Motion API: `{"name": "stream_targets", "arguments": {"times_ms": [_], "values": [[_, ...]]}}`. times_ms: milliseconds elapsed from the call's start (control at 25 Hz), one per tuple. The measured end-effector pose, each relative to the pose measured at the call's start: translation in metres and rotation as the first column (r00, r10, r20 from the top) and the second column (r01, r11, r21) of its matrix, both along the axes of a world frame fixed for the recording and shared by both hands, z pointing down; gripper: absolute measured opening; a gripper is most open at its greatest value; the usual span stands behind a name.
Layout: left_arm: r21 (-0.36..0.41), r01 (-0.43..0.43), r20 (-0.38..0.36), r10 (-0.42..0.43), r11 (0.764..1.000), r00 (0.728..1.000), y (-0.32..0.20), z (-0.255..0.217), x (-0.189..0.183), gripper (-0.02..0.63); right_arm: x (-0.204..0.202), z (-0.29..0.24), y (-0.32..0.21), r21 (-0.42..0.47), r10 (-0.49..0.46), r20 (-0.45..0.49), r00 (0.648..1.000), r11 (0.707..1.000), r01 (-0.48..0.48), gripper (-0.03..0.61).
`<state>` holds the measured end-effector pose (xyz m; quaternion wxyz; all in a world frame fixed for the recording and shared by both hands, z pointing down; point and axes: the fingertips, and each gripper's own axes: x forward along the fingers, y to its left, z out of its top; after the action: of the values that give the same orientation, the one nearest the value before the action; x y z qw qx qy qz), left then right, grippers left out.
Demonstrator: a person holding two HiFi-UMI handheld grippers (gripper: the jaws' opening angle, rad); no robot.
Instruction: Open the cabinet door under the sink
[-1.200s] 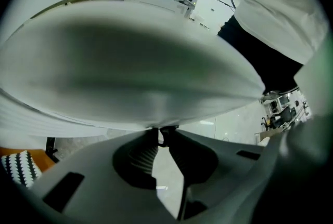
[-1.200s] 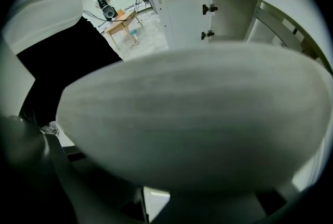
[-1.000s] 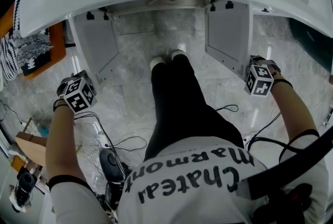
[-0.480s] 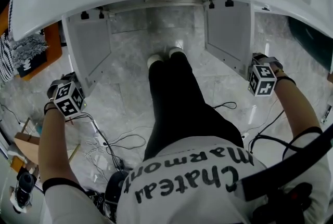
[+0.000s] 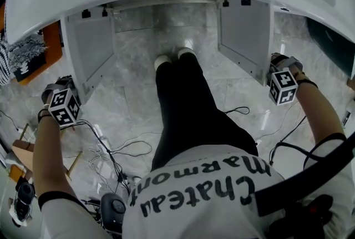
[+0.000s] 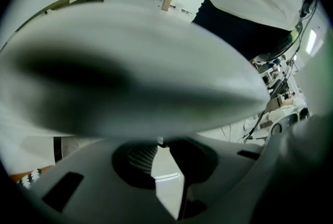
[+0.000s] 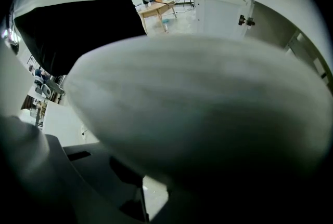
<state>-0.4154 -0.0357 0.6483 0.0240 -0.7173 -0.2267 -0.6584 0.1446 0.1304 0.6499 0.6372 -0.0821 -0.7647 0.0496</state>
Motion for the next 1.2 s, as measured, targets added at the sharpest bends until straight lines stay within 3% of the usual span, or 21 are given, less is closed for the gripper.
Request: {"name": "stream_targets", "arguments": {"times_ms": [520, 840, 1000, 1200], "values": [[-0.004, -0.032, -0.021, 0.032, 0.999, 0.999, -0.007, 0.001, -0.010, 0.051, 0.010, -0.001, 0.006, -0.043, -0.087, -0.042, 0.995, 0.995, 0.085, 0.094], [-0.039, -0.060, -0.035, 0.059, 0.997, 0.998, -0.006, 0.000, -0.008, 0.054, 0.005, -0.003, 0.006, -0.059, -0.022, -0.071, 0.997, 0.998, 0.018, 0.114], [-0.027, -0.002, -0.023, 0.001, 1.000, 1.000, -0.004, 0.000, -0.006, 0.060, 0.007, -0.001, 0.005, -0.050, 0.020, -0.091, 0.996, 0.998, -0.025, 0.106], [-0.027, 0.166, -0.007, -0.166, 0.986, 0.986, -0.010, -0.006, -0.008, 0.083, 0.008, 0.000, -0.003, -0.022, 0.091, -0.113, 0.989, 0.995, -0.095, 0.072]]}}
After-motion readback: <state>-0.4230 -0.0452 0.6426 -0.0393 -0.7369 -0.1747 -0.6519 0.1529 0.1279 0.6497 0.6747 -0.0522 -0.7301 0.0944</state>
